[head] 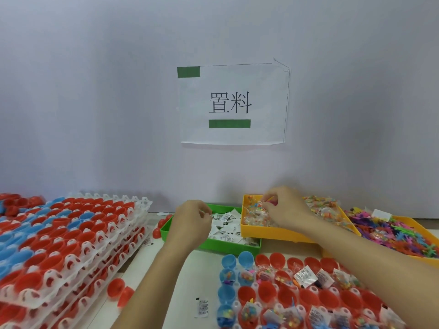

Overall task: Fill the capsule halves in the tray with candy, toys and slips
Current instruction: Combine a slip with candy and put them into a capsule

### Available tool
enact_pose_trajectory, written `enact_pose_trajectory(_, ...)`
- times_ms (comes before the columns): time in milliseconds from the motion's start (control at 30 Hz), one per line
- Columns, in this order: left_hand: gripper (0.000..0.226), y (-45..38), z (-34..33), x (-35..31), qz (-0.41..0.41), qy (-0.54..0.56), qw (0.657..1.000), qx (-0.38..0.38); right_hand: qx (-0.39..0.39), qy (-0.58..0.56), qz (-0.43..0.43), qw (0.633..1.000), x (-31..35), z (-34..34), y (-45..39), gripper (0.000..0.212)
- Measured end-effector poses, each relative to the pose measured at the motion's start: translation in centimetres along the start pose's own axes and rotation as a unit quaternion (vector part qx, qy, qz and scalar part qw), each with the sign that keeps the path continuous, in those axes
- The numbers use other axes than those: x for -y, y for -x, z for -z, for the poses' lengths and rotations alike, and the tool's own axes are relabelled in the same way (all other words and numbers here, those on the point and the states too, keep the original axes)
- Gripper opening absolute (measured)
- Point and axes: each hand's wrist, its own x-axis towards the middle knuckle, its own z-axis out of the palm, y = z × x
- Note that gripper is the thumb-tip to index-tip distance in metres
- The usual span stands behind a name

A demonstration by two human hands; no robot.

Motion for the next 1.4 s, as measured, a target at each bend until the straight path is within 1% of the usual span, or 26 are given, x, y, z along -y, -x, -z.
enact_pose_trajectory(100, 0.026, -2.5, -2.6, 0.7, 0.016, -0.079, 0.996, 0.048, 0.000, -0.014, -0.003, 1.000, -0.4, 0.1, 0.4, 0.012)
enact_pose_trajectory(200, 0.016, -3.9, -4.9, 1.5, 0.015, -0.154, 0.983, 0.095, -0.010, -0.039, -0.008, 0.999, -0.6, 0.3, 0.7, 0.010)
enact_pose_trajectory(233, 0.018, -4.2, -5.4, 1.7, 0.019, -0.165, 0.981, 0.102, -0.010, -0.050, -0.012, 0.999, -0.6, 0.3, 0.8, 0.010)
enact_pose_trajectory(300, 0.019, -4.6, -6.1, 1.8, 0.023, -0.182, 0.978, 0.097, -0.009, -0.072, -0.021, 0.997, -0.7, 0.5, 1.0, 0.010)
enact_pose_trajectory(367, 0.009, -5.0, -6.5, 1.7, 0.019, -0.195, 0.977, 0.079, -0.010, -0.084, -0.032, 0.996, -0.8, 0.6, 1.1, 0.011)
enact_pose_trajectory(467, 0.018, -5.3, -6.7, 1.9, 0.008, -0.186, 0.980, 0.064, -0.018, -0.098, -0.045, 0.994, -1.1, 0.7, 1.1, 0.009)
enact_pose_trajectory(567, 0.022, -5.2, -6.1, 1.8, 0.006, -0.146, 0.989, 0.028, -0.024, -0.109, -0.054, 0.992, -1.0, 0.8, 1.1, 0.010)
enact_pose_trajectory(633, 0.020, -4.8, -5.4, 1.1, -0.004, -0.108, 0.994, -0.003, -0.029, -0.119, -0.060, 0.991, -0.8, 0.9, 1.1, 0.011)
enact_pose_trajectory(733, 0.016, -3.5, -4.3, -1.2, -0.023, -0.019, 0.999, -0.034, -0.050, -0.125, -0.058, 0.989, -0.5, 1.3, 1.3, 0.013)
enact_pose_trajectory(800, 0.015, -1.8, -3.4, -3.1, -0.020, 0.081, 0.996, -0.028, -0.070, -0.143, -0.050, 0.986, -0.1, 1.8, 1.5, 0.015)
enact_pose_trajectory(867, 0.017, 0.5, -2.8, -4.6, -0.003, 0.181, 0.983, -0.010, -0.080, -0.168, -0.041, 0.982, 0.4, 2.2, 2.0, 0.013)
enact_pose_trajectory(967, 0.010, 3.4, -1.8, -5.6, 0.012, 0.265, 0.964, 0.020, -0.061, -0.201, -0.027, 0.977, 1.6, 2.7, 3.0, 0.005)
enact_pose_trajectory(1033, 0.003, 4.5, -1.1, -6.1, 0.019, 0.317, 0.948, 0.035, -0.040, -0.226, -0.015, 0.973, 2.4, 3.0, 3.7, 0.005)
enact_pose_trajectory(1133, 0.007, 5.3, -0.3, -6.8, 0.020, 0.332, 0.943, 0.023, -0.014, -0.269, 0.001, 0.963, 3.8, 3.5, 5.1, 0.005)
enact_pose_trajectory(1233, 0.004, 6.0, 0.1, -7.4, 0.020, 0.356, 0.934, 0.009, -0.005, -0.318, 0.006, 0.948, 5.1, 3.6, 6.5, 0.005)
enact_pose_trajectory(1300, 0.004, 6.4, 0.3, -7.8, 0.022, 0.375, 0.927, 0.000, 0.000, -0.328, 0.010, 0.945, 5.7, 3.7, 7.1, 0.004)
enact_pose_trajectory(1400, 0.006, 6.7, 0.4, -8.1, 0.021, 0.377, 0.926, -0.017, -0.006, -0.340, 0.008, 0.940, 6.2, 4.0, 7.9, 0.005)
